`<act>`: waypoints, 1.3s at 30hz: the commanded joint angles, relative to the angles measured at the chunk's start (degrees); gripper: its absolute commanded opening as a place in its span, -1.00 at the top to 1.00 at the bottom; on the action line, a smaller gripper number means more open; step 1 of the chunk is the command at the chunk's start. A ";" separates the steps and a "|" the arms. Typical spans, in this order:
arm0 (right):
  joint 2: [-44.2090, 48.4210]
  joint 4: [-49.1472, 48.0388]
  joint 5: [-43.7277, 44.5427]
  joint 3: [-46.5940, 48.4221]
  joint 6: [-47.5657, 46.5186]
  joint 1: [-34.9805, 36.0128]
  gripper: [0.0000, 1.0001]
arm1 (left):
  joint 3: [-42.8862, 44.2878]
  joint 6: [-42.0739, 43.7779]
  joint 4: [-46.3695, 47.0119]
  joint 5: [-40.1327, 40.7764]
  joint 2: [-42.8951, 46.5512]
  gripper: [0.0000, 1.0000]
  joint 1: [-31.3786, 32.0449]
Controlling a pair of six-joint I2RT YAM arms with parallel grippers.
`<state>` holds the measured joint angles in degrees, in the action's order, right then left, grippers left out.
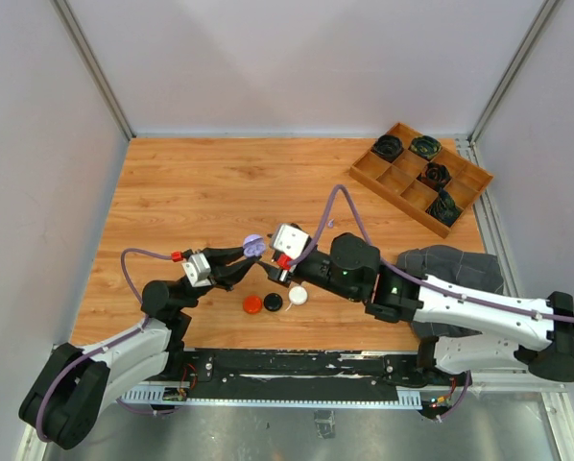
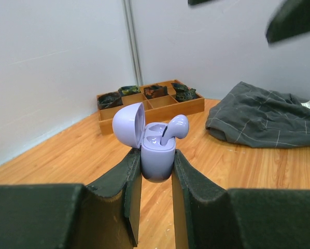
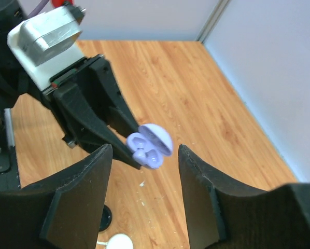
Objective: Insert the wireless bluetooth earbuds into the charging case
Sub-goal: Place the earbud in the charging case, then adjust the earbud with the charging case.
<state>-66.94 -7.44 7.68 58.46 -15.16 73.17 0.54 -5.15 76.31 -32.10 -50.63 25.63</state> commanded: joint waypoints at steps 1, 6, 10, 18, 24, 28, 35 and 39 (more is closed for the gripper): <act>2.32 0.52 1.41 -1.46 0.00 -3.33 -0.10 | 1.37 0.28 0.94 -1.13 -0.38 0.99 -0.31; 1.41 1.22 3.92 -2.45 -0.62 -5.17 -0.11 | 1.66 -0.10 1.24 -2.78 -0.86 0.99 -0.31; 0.21 1.21 4.12 -3.03 -0.26 -7.12 -0.11 | 1.89 -0.30 1.34 -4.07 -1.03 0.99 -0.30; -1.52 0.59 -0.64 -3.40 0.07 -7.86 -0.13 | 2.28 -0.78 1.88 -5.52 -1.76 0.99 -0.31; -1.66 0.47 -3.95 -3.54 0.01 -7.86 -0.15 | 2.28 -0.91 2.11 -5.47 -1.69 0.99 -0.31; -2.00 1.07 -5.84 -3.16 0.00 -7.91 -0.17 | 2.28 -1.00 2.19 -5.42 -1.58 0.99 -0.31; -2.76 1.91 -7.36 -2.06 0.20 -7.86 -0.19 | 2.41 -1.01 2.20 -5.45 -1.83 0.99 -0.31; -3.48 1.50 -7.02 -1.35 1.31 -7.86 -0.20 | 2.54 -1.26 2.45 -6.01 -2.17 0.99 -0.31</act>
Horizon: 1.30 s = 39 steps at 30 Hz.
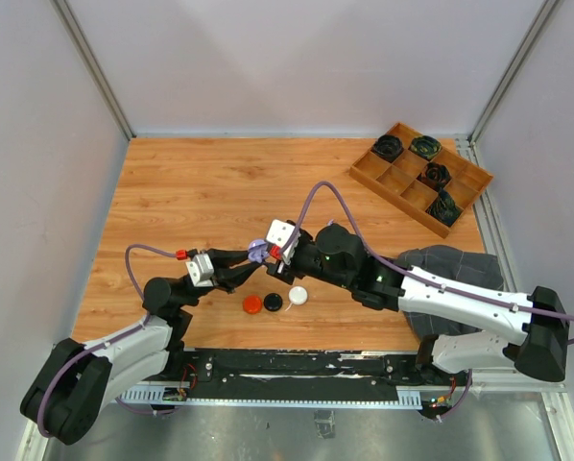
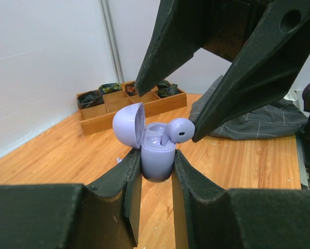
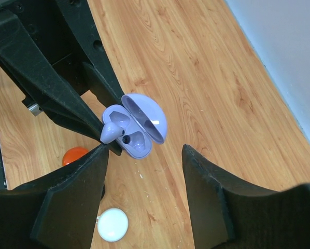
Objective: Insert the wireless bluetooth earbuds into the charging case
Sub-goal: Adjust the earbud with the charging case.
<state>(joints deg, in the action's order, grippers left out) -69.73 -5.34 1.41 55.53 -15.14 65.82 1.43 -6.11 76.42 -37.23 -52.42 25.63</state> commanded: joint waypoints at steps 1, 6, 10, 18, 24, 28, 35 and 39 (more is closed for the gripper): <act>-0.81 -0.87 -0.49 1.68 1.64 -0.52 -0.20 | 1.64 -0.35 2.41 -1.03 -0.46 1.00 -0.27; -1.37 -2.09 -0.18 2.22 3.53 -0.52 -0.21 | 1.73 -0.31 2.40 -1.31 -0.66 1.00 -0.31; -1.67 -2.21 -0.27 2.92 4.44 -0.52 -0.22 | 1.91 -0.40 2.36 -1.60 -1.07 0.99 -0.29; -3.98 -1.23 2.76 5.81 7.32 -0.52 -0.24 | 2.33 -0.72 2.35 -2.64 -1.89 1.00 -0.31; -2.75 1.73 4.54 7.22 8.19 -0.51 -0.27 | 2.13 -0.46 1.89 -1.55 -1.35 0.99 -0.26; -0.39 5.97 7.08 7.87 7.00 -1.04 -0.32 | 1.67 0.23 0.01 1.92 -0.62 1.00 -0.28; -1.29 14.63 8.07 8.90 7.92 -7.23 -0.36 | 0.72 1.58 -2.71 7.65 1.09 0.99 -0.31; -2.94 17.49 7.79 8.41 9.64 -13.15 -0.36 | 0.76 1.98 -4.86 9.35 1.98 0.99 -0.31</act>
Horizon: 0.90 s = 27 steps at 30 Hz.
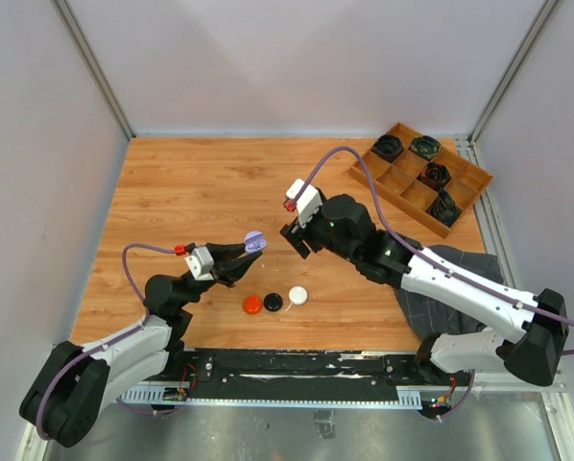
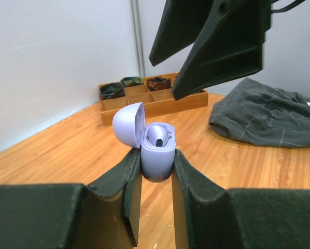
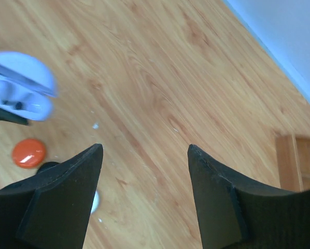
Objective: Insert the wireless bluetooth earbuds into the charging case
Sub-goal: Pick up the earbud from the center of the board.
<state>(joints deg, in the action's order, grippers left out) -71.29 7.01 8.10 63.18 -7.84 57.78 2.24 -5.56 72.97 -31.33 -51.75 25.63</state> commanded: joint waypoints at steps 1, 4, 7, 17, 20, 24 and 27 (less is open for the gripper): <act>-1.94 5.66 0.83 0.66 3.09 -6.57 -0.36 | -0.04 1.62 -1.89 3.94 1.48 0.99 -0.31; -4.45 6.66 -0.25 0.49 4.68 -10.91 -0.35 | 0.02 2.72 -3.75 4.96 2.39 0.99 -0.31; -7.80 6.99 -1.86 0.91 5.02 -14.73 -0.34 | 0.31 3.34 -5.35 5.27 3.28 0.99 -0.31; -23.21 9.54 -8.24 7.14 2.86 -23.95 -0.29 | 1.76 3.30 -7.10 4.29 1.71 0.99 -0.29; -28.17 10.12 -13.12 10.01 3.36 -27.01 -0.28 | 1.89 3.18 -7.14 4.27 1.37 0.99 -0.29; -34.62 10.74 -17.46 14.33 3.00 -29.34 -0.27 | 2.06 3.28 -7.44 4.20 1.20 0.99 -0.31; -38.75 10.34 -21.45 16.92 1.87 -30.92 -0.25 | 2.32 3.44 -7.87 4.09 1.12 1.00 -0.31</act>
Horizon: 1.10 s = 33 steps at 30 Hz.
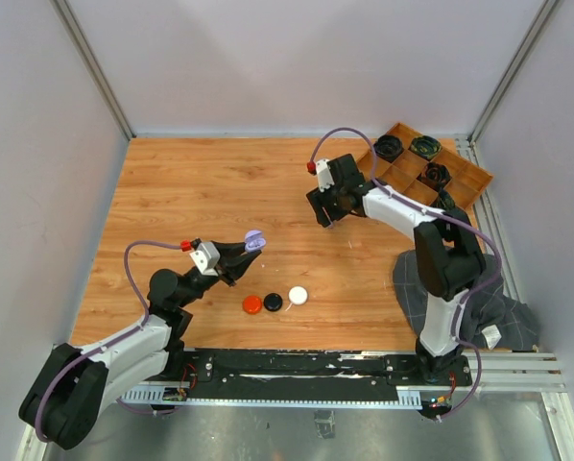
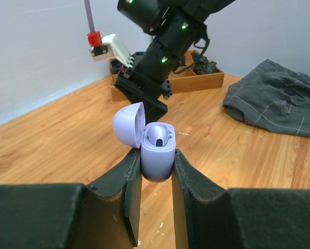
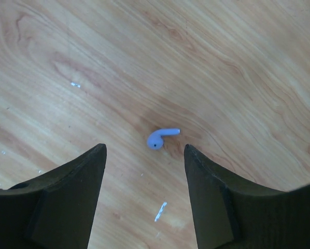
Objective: Insert the wireless bluetooth earbuds into the charging case
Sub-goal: Pick up the earbud from the center of the board.
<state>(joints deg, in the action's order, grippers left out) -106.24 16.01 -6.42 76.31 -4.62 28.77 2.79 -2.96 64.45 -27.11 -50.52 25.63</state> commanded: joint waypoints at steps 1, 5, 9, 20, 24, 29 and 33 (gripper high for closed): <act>-5.09 1.31 -8.47 4.64 -1.50 -2.43 -0.23 | 1.85 0.89 0.54 -0.13 -0.11 0.99 -0.30; -9.80 1.32 -11.86 7.06 -1.61 -4.22 -0.15 | 1.92 1.09 0.48 0.31 -0.66 0.99 -0.31; -11.96 1.84 -11.69 7.54 -1.18 -5.23 -0.13 | 2.20 1.04 0.51 -0.16 -1.43 1.00 -0.29; -9.68 7.49 -11.96 3.75 0.21 -5.75 -0.04 | 2.31 0.28 1.48 -1.32 -2.12 0.99 -0.31; -8.56 7.81 -14.61 2.09 0.02 -5.64 0.02 | 2.42 0.16 1.47 -1.52 -2.21 0.99 -0.31; -8.17 9.50 -15.60 2.12 -0.31 -5.03 0.05 | 2.31 0.04 1.52 -1.71 -1.96 0.99 -0.30; -7.62 9.87 -16.03 1.53 -0.12 -4.08 0.05 | 2.27 -0.01 1.47 -1.78 -1.78 0.99 -0.31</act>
<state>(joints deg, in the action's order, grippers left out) -114.98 21.69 -21.02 79.68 -5.13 23.57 3.53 -2.83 64.01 -28.21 -52.62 25.63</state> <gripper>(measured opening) 0.476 0.285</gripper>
